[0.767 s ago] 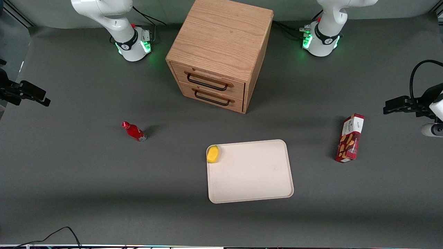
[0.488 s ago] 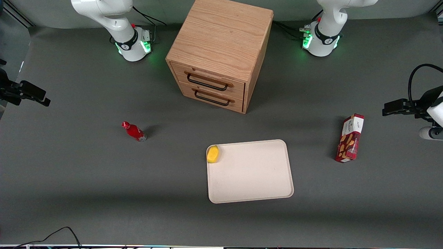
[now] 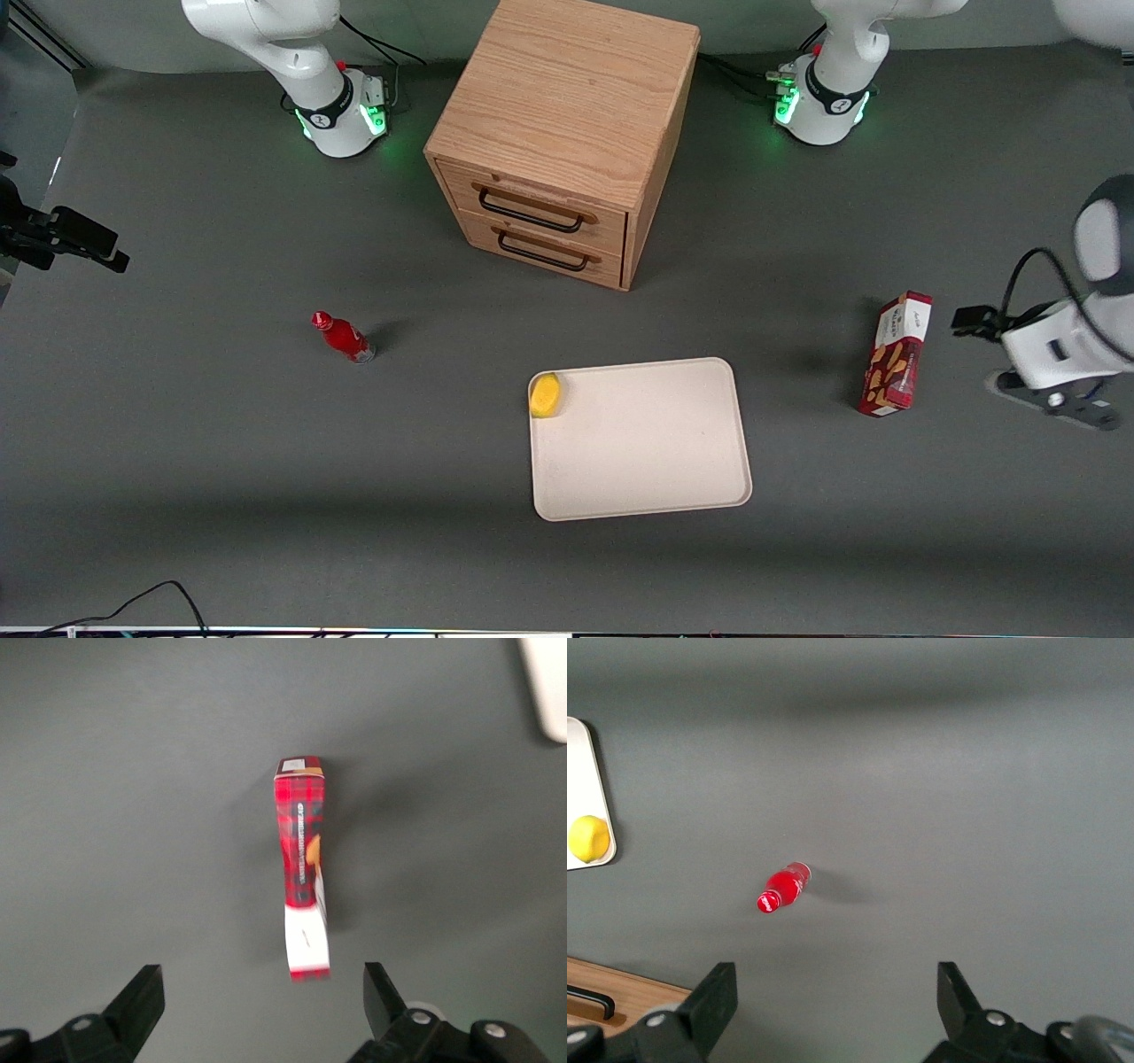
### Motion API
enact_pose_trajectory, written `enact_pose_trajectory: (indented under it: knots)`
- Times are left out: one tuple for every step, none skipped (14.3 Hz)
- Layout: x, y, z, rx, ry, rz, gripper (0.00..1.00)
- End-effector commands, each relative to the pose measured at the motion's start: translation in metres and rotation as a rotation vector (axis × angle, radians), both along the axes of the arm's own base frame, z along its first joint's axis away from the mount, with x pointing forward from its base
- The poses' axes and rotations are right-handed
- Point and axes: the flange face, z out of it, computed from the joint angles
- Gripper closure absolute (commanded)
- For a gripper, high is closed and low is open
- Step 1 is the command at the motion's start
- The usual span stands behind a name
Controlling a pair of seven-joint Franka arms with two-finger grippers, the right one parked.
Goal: Place red cookie box on tray
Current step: 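Move the left gripper down over the red plaid shortbread box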
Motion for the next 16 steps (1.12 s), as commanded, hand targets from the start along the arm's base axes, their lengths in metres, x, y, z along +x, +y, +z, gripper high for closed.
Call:
enact_pose_trajectory:
  knots:
    - [-0.035, 0.001, -0.067, -0.039, -0.031, -0.045, 0.0]
    - [-0.044, 0.001, -0.089, -0.042, -0.045, -0.046, 0.0]
    - [-0.053, 0.0, -0.107, -0.052, -0.075, -0.036, 0.0]
    - [-0.062, -0.002, -0.127, -0.07, -0.111, -0.003, 0.21]
    - [-0.072, -0.001, -0.143, -0.084, -0.158, 0.043, 0.8]
    - [-0.078, 0.0, -0.153, -0.082, -0.19, 0.051, 1.0]
    - [-0.078, -0.001, -0.154, -0.083, -0.195, 0.058, 1.0]
    - [-0.078, -0.001, -0.151, -0.084, -0.192, 0.06, 1.0]
    - [-0.075, -0.001, -0.146, -0.086, -0.194, 0.06, 1.0]
    - [-0.072, -0.001, -0.14, -0.088, -0.191, 0.061, 1.0]
    - [-0.068, -0.002, -0.127, -0.092, -0.193, 0.067, 1.0]
    - [-0.06, -0.002, -0.107, -0.094, -0.19, 0.078, 1.0]
    - [-0.052, -0.004, -0.08, -0.099, -0.174, 0.103, 1.0]
    - [-0.042, -0.009, -0.044, -0.101, -0.153, 0.136, 1.0]
    - [-0.034, -0.017, -0.007, -0.099, -0.123, 0.176, 1.0]
    - [-0.023, -0.033, 0.037, -0.09, -0.114, 0.206, 1.0]
